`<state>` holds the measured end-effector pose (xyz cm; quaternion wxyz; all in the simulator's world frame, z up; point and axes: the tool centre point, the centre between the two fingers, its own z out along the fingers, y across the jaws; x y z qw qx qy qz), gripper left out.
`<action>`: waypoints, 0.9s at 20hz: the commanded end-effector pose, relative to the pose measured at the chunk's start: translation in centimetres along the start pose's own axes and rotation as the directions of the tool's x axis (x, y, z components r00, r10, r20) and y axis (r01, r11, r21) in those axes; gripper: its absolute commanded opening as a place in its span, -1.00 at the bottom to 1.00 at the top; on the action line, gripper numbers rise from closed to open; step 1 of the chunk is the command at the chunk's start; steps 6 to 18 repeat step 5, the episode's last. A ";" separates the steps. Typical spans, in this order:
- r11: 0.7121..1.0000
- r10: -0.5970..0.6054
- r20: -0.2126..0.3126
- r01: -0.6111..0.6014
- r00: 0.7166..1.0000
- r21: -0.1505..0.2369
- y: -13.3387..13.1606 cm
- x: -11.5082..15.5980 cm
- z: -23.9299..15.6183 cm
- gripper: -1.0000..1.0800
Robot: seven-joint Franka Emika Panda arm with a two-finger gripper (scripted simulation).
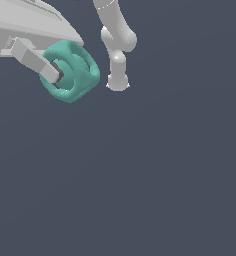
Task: Pick up the object and move it to a goal position.
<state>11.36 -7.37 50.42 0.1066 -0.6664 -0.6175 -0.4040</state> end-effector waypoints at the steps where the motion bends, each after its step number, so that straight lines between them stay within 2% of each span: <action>1: 1.000 -0.002 -0.002 0.002 1.000 0.001 0.1 0.1 -0.1 -1.00; 18: 1.000 0.000 -0.001 0.000 1.000 0.001 0.0 0.1 0.1 -1.00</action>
